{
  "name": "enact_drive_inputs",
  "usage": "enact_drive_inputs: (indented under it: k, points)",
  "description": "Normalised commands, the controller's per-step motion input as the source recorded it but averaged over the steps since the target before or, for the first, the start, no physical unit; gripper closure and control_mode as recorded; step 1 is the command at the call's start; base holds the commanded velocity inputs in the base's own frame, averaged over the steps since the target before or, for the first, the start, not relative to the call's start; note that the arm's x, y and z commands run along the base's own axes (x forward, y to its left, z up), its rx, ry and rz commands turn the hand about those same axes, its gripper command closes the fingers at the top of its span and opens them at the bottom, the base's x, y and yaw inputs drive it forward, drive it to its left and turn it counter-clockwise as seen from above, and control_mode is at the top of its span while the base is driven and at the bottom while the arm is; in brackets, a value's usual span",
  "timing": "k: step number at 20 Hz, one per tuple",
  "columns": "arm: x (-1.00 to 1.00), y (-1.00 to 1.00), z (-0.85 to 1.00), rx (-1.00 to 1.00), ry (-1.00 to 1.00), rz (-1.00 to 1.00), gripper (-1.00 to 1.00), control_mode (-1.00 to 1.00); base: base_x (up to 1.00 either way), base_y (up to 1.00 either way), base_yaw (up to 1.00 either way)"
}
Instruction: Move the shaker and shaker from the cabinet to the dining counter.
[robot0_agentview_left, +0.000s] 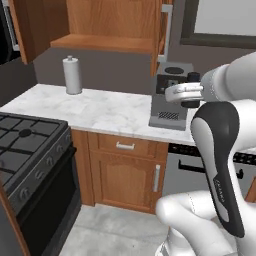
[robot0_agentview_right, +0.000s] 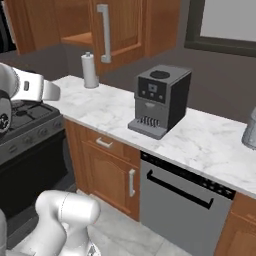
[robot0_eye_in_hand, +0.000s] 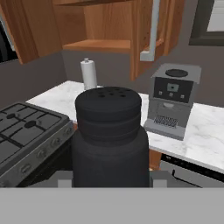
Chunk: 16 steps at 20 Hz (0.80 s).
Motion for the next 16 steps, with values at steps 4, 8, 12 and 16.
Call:
enact_drive_inputs:
  k: [4, 8, 12, 16]
  points:
    - [0.0, 0.0, 0.0, 0.0, 0.0, 0.0, 1.0, 1.0, -0.06, -0.09, -0.3]
    - [0.0, 0.0, 0.0, 0.0, 0.0, 0.0, 1.0, 1.0, -0.18, -0.48, -0.52]
    - [0.0, 0.0, 0.0, 0.0, 0.0, 0.0, 1.0, 1.0, -0.08, -0.46, -0.65]
    - [0.0, 0.0, 0.0, 0.0, 0.0, 0.0, 1.0, 1.0, 0.0, -0.62, -0.76]
